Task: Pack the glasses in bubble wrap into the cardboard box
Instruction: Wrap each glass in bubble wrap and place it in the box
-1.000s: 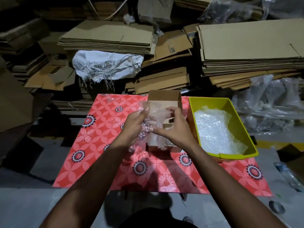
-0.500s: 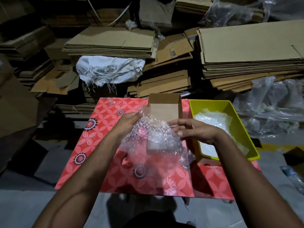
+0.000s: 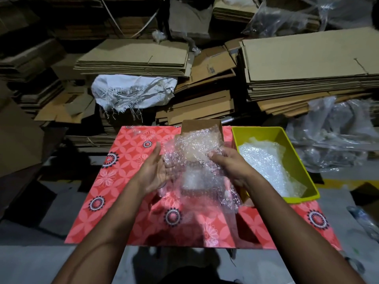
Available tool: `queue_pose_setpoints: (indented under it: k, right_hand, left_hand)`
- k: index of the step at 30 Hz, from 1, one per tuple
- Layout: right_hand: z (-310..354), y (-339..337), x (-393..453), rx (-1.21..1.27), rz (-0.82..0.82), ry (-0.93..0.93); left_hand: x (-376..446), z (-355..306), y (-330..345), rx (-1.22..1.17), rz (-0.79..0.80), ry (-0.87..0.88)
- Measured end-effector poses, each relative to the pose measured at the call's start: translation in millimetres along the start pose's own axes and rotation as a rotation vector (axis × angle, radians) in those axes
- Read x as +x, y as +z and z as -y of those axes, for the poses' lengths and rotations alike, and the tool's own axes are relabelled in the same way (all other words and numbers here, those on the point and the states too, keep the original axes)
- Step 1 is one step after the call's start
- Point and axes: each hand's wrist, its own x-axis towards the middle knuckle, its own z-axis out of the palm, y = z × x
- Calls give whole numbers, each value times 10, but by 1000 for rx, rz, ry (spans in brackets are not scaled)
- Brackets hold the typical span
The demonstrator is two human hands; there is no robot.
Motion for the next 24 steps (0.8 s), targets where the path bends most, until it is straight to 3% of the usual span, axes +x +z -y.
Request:
queue_pose_setpoints:
  k: [3,7,9,11,14,20,24]
  right_hand:
    - [-3,-48,-43,-31,2,-16]
    - [53,-133,-141,-123,205,9]
    - [64,-159,-147,-140,235,-18]
    - [72,-162,-113,-131,165,-51]
    - [121,-172,-108,-92,78,-71]
    - [149,-273,-154,-104,202,-103]
    - [178,-293,-138,33,67,-214]
  left_hand:
    - [39,77,113,167,-128,166]
    - [35,-40,169,323,-280,316]
    - [9,-136,152,300,-262,320]
    - [0,-168,103,265,-155,245]
    - [-26,-80,93,449,-122,159]
    - [-45,-100,200,505,-264,334]
    - [-61,-210,230,324,-233,436]
